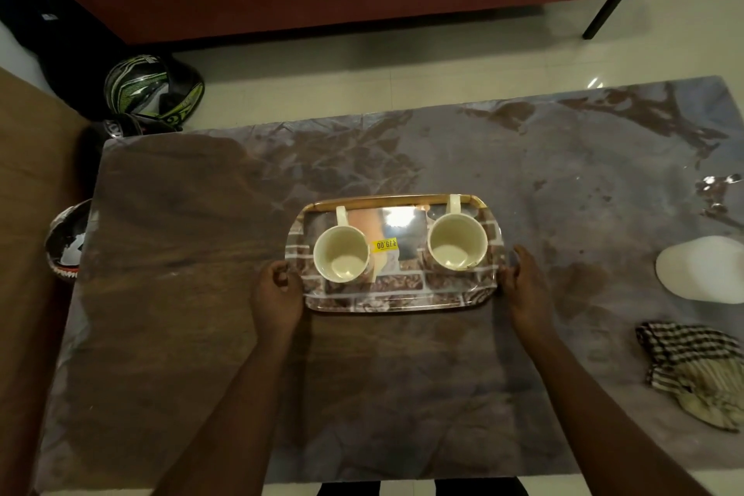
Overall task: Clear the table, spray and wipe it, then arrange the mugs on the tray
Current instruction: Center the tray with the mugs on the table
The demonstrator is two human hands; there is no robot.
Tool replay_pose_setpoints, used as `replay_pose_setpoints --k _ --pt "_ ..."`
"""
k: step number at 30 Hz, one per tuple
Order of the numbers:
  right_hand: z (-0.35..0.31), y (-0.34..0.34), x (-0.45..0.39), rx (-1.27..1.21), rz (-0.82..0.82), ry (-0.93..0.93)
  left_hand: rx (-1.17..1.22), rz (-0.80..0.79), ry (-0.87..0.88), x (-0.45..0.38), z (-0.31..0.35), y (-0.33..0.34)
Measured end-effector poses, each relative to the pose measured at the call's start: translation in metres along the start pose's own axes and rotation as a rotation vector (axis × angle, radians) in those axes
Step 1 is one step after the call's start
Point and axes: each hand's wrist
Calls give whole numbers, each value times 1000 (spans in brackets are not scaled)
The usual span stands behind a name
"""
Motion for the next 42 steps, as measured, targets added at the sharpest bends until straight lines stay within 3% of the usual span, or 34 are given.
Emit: replay_pose_setpoints --k 5,11,15,18,20,22,24,29,34,37,42 --pt "2 0 -7 -131 -110 7 14 6 -85 1 -2 2" --pt "1 -2 -13 -217 -109 3 28 3 -134 3 -2 6" --pt "-1 -5 -10 -192 -124 -12 34 -19 -136 5 -2 5" --pt "-12 -11 -11 4 -27 -101 57 9 -118 3 5 1" --pt "-32 -16 -8 34 60 -170 88 84 -12 3 21 -3" --pt "-59 -16 -1 1 108 -305 65 147 238 7 46 -4" --pt "-82 -6 7 33 66 -416 41 113 440 15 69 2" --pt "-91 34 27 566 32 -464 -248 -73 458 37 83 31" --pt "-68 38 27 667 110 -640 -319 -86 527 29 68 41" --pt "-63 35 23 667 33 -711 -349 -88 551 24 66 43" --pt "-65 32 23 659 -41 -680 -338 -109 569 22 64 42"
Point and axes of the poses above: each hand's wrist, its own x-axis away from the middle knuckle, its own y-axis out of the palm, z = x × y, and after that the axes turned 7 degrees about y, right-handed
